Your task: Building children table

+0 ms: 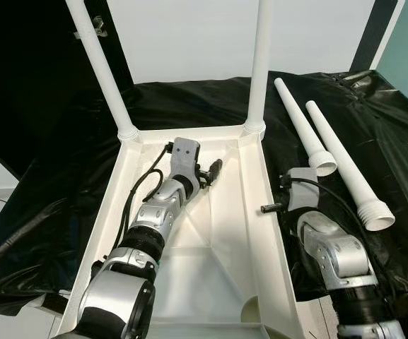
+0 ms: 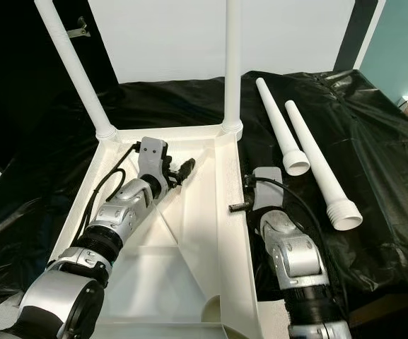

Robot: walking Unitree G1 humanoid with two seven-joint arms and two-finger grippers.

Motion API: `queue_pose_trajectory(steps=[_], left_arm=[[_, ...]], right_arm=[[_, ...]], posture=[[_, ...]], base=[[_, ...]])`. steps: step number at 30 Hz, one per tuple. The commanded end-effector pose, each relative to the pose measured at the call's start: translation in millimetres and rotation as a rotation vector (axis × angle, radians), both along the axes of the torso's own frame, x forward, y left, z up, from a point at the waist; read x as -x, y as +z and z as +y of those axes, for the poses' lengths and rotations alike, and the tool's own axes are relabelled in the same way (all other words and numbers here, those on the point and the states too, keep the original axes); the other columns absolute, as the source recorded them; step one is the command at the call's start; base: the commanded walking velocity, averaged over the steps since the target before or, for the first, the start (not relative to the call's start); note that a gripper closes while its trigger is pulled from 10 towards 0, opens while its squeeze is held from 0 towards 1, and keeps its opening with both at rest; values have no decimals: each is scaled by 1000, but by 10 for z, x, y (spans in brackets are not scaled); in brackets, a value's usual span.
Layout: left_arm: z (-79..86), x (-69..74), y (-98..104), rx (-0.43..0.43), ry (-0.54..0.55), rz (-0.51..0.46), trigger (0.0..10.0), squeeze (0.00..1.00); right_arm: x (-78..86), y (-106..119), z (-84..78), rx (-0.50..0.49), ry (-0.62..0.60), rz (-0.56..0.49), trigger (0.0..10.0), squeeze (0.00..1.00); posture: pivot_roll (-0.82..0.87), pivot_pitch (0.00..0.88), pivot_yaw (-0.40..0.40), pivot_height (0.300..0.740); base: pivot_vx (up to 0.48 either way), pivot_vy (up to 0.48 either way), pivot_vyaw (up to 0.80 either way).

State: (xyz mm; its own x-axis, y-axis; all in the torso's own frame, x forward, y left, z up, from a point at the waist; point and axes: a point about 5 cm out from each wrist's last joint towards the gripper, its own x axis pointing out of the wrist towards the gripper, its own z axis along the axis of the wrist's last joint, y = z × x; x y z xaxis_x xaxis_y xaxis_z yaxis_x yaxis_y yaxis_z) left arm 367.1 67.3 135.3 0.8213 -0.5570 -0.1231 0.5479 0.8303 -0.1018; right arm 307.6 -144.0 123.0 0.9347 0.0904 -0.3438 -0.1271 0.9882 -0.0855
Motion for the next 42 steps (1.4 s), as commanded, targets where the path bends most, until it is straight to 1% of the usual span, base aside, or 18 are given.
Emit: queue_pose_trajectory(steps=[1, 3, 4, 5, 6, 9, 11, 12, 16, 18, 20, 22, 25, 31, 32, 35, 38, 42], left_arm=[[-43, 42, 1, -27, -109, -3, 10000, 0], [-52, 45, 11, -32, -118, -3, 10000, 0], [-53, 67, -17, -58, -147, 49, 10000, 0], [-53, 67, -17, -58, -147, 49, 10000, 0], [-48, 113, -89, -102, -191, 140, 10000, 0], [-30, 213, -264, -183, -254, 210, 10000, 0], [-24, 244, -314, -207, -272, 219, 10000, 0], [-51, 274, -372, -224, -282, 239, 10000, 0], [-69, 278, -401, -240, -277, 242, 10000, 0], [-100, 274, -446, -303, -254, 232, 10000, 0], [-160, 278, -501, -353, -238, 253, 10000, 0], [-209, 296, -506, -345, -247, 273, 10000, 0], [-331, 288, -452, -276, -227, 287, 10000, 0], [-477, 251, -352, -215, -200, 232, 10000, 0], [-540, 235, -291, -169, -192, 200, 10000, 0], [-556, 218, -251, -142, -182, 181, 10000, 0], [-546, 176, -118, -39, -176, 128, 10000, 0], [-513, 156, -107, -45, -160, 114, 10000, 0]], right_arm=[[-69, -8, 19, -4, -5, -8, 10000, 0], [-95, -7, 16, -8, -7, -6, 10000, 0], [-101, 11, 12, -10, -9, -8, 10000, 0], [-101, 11, 12, -10, -9, -8, 10000, 0], [-93, 33, 12, -13, -11, -10, 10000, 0], [-45, -5, 25, -21, -22, -1, 10000, 0], [-33, -26, 29, -23, -27, 1, 10000, 0], [7, -48, 87, -30, -23, 2, 10000, 0], [25, -51, 115, -35, -22, 2, 10000, 0], [34, -44, 154, -42, -20, -5, 10000, 0], [27, -8, 165, -45, -23, -20, 10000, 0], [20, 13, 157, -46, -28, -27, 10000, 0], [8, 54, 126, -42, -43, -41, 10000, 0], [16, 37, 131, -40, -46, -37, 10000, 0], [39, 14, 177, -50, -31, -28, 10000, 0], [52, 10, 210, -61, -17, -24, 10000, 0], [93, 41, 269, -57, 30, -46, 10000, 0], [107, 61, 270, -54, 38, -55, 10000, 0]], posture=[[-108, 0, 66, 740], [-108, 0, 66, 740], [-107, 1, 67, 740], [-107, 1, 67, 740], [-105, 2, 69, 740], [-107, 2, 72, 740], [-107, 2, 72, 740], [-114, 2, 77, 740], [-120, 2, 81, 740], [-126, 2, 85, 740], [-128, 3, 87, 740], [-131, 3, 89, 740], [-132, 4, 89, 740], [-127, 5, 87, 740], [-128, 5, 87, 740], [-129, 5, 87, 740], [-129, 5, 87, 740], [-127, 5, 85, 740]], base=[[0, 0, 0], [0, 0, 0], [0, 0, 0], [0, 0, 0], [0, 0, 0], [0, 0, 0], [0, 0, 0], [0, 0, 0], [0, 0, 0], [0, 0, 0], [0, 0, 0], [0, 0, 0], [0, 0, 0], [0, 0, 0], [0, 0, 0], [0, 0, 0], [0, 0, 0], [0, 0, 0]])
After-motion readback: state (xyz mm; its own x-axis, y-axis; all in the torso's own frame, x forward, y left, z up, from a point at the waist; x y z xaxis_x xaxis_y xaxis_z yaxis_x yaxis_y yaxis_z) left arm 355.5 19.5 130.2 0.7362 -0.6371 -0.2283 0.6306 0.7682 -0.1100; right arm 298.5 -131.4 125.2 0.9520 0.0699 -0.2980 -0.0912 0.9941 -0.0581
